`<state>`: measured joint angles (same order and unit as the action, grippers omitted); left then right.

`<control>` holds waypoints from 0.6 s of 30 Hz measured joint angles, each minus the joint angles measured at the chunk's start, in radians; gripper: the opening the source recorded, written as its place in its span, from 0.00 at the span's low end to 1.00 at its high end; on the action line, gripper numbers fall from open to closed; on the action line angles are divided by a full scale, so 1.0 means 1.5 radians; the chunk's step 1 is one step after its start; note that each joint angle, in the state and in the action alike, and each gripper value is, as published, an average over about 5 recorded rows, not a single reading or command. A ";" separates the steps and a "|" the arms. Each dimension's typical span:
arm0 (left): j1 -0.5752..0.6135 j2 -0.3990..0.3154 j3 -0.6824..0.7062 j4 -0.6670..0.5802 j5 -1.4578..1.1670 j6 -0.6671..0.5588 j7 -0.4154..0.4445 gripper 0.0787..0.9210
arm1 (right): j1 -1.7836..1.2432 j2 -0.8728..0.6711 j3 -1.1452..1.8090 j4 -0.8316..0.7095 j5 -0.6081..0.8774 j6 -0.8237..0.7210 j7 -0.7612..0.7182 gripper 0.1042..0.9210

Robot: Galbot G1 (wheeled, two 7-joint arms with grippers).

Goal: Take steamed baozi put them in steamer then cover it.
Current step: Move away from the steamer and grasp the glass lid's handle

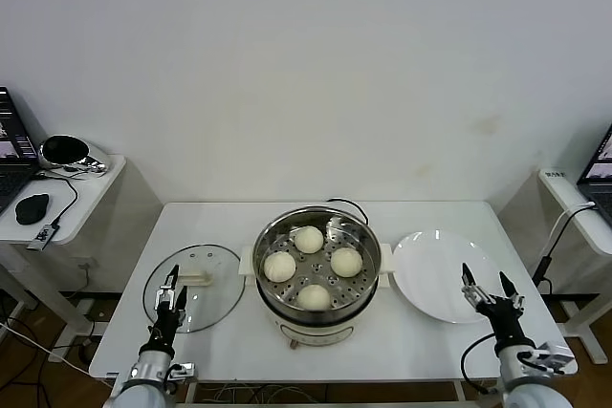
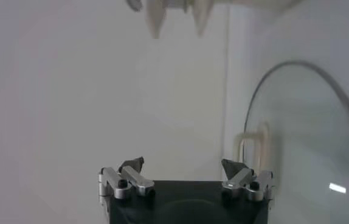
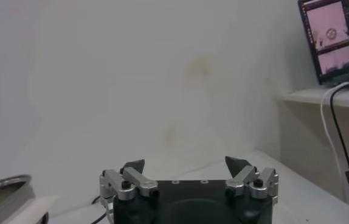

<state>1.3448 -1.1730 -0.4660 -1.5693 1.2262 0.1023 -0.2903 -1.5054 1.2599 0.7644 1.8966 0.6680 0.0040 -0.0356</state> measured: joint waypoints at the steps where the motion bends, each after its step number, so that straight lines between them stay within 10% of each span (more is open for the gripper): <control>1: -0.005 0.001 0.001 0.005 0.004 0.003 0.004 0.88 | 0.000 0.001 0.001 0.001 -0.002 0.000 0.000 0.88; 18: -0.070 0.002 0.020 0.062 0.025 0.032 0.060 0.88 | -0.005 0.014 0.006 -0.002 -0.021 0.010 -0.003 0.88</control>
<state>1.2391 -1.1698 -0.4355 -1.4765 1.2643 0.1501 -0.2000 -1.5125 1.2812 0.7727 1.8943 0.6369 0.0188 -0.0401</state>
